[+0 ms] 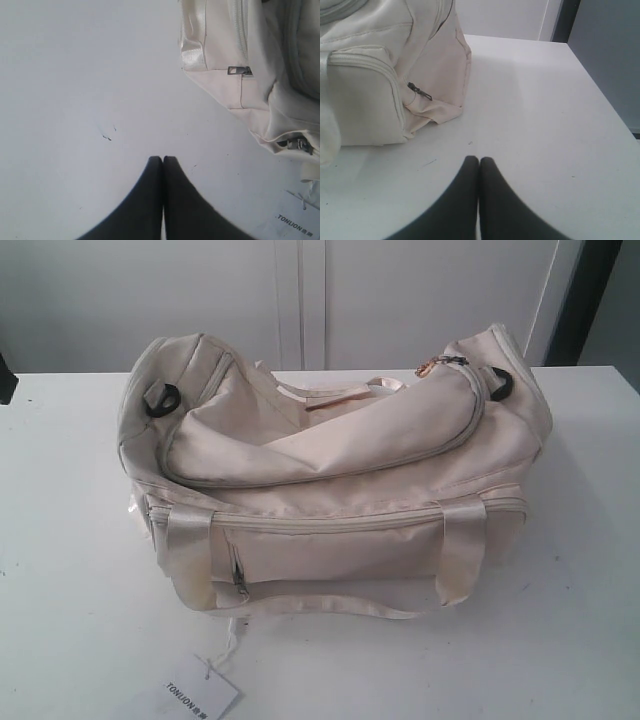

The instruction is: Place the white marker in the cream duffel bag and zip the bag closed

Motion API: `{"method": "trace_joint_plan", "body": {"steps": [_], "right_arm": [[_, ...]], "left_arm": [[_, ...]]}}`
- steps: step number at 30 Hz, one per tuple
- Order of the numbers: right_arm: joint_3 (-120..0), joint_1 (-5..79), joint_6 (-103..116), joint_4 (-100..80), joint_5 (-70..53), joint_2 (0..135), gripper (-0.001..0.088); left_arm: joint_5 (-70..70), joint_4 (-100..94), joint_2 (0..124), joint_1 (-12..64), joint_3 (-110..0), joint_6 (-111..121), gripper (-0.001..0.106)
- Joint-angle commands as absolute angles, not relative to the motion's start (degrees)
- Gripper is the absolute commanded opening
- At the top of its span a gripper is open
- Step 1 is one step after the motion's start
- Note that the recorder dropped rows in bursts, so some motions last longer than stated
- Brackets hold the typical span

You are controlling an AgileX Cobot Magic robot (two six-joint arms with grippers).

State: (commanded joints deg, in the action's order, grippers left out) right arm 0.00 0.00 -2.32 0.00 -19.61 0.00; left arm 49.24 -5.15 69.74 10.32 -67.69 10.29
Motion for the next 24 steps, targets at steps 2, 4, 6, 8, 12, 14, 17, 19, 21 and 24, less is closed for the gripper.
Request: {"method": "trace_joint_plan", "body": {"steps": [2,4,6,8,12,14,17,19,21,24], "right_arm": [[0.0,0.0,-2.32,0.0,-19.61,0.0,0.0],[0.0,0.0,-2.32,0.0,-19.61,0.0,0.0],[0.0,0.0,-2.32,0.0,-19.61,0.0,0.0],[0.0,0.0,-2.32,0.0,-19.61,0.0,0.0],[0.0,0.0,-2.32,0.0,-19.61,0.0,0.0],[0.0,0.0,-2.32,0.0,-19.61,0.0,0.0],[0.0,0.0,-2.32,0.0,-19.61,0.0,0.0],[0.0,0.0,-2.32,0.0,-19.61,0.0,0.0],[0.0,0.0,-2.32,0.0,-19.61,0.0,0.0],[0.0,0.0,-2.32,0.0,-19.61,0.0,0.0]], "left_arm": [[49.24,-5.15,69.74,10.32,-67.69,10.29,0.0],[49.24,-5.15,69.74,10.32,-67.69,10.29,0.0],[49.24,-5.15,69.59,10.32,-67.69,10.29,0.0],[49.24,-5.15,69.1,10.32,-67.69,10.29,0.0],[48.61,-5.15,67.41,10.32,-67.69,10.29,0.0],[47.42,-5.27,66.35,10.32,-67.69,10.29,0.0],[45.63,-6.33,64.54,10.32,-67.69,10.07,0.0],[45.3,-6.49,63.59,10.32,-67.69,10.07,0.0],[45.3,-7.13,62.61,10.32,-67.38,10.07,0.0],[44.51,-7.47,61.15,10.32,-66.02,10.07,0.0]]}}
